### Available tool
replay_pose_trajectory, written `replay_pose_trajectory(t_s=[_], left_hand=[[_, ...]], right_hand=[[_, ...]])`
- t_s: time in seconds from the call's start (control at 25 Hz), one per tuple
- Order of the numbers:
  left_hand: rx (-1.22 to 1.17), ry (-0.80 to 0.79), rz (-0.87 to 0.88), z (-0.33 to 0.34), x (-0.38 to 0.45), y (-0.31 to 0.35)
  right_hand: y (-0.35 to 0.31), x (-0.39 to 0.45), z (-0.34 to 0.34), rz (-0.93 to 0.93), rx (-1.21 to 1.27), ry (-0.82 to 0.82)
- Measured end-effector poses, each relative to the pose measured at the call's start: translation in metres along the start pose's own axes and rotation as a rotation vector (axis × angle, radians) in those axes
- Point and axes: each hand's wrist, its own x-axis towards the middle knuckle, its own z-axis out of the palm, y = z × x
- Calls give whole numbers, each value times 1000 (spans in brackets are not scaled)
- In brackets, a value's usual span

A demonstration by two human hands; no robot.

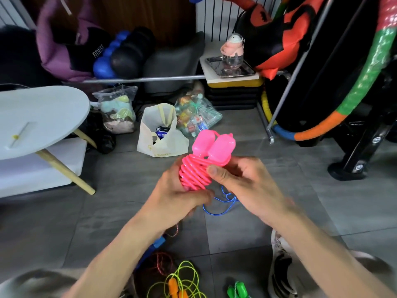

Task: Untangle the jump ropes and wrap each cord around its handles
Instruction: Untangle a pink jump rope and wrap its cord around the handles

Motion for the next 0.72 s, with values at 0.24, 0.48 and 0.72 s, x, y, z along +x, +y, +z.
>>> replay_pose_trajectory(t_s=[0.24,0.48,0.72], left_hand=[[789,337,161,22,-5,-10],[402,-32,263,9,-8,-1],[-333,-402,44,-2,-12,6]], right_hand=[[-2,0,9,435,425,-14],[3,0,2,251,432,-38],[0,1,-4,49,402,-249]])
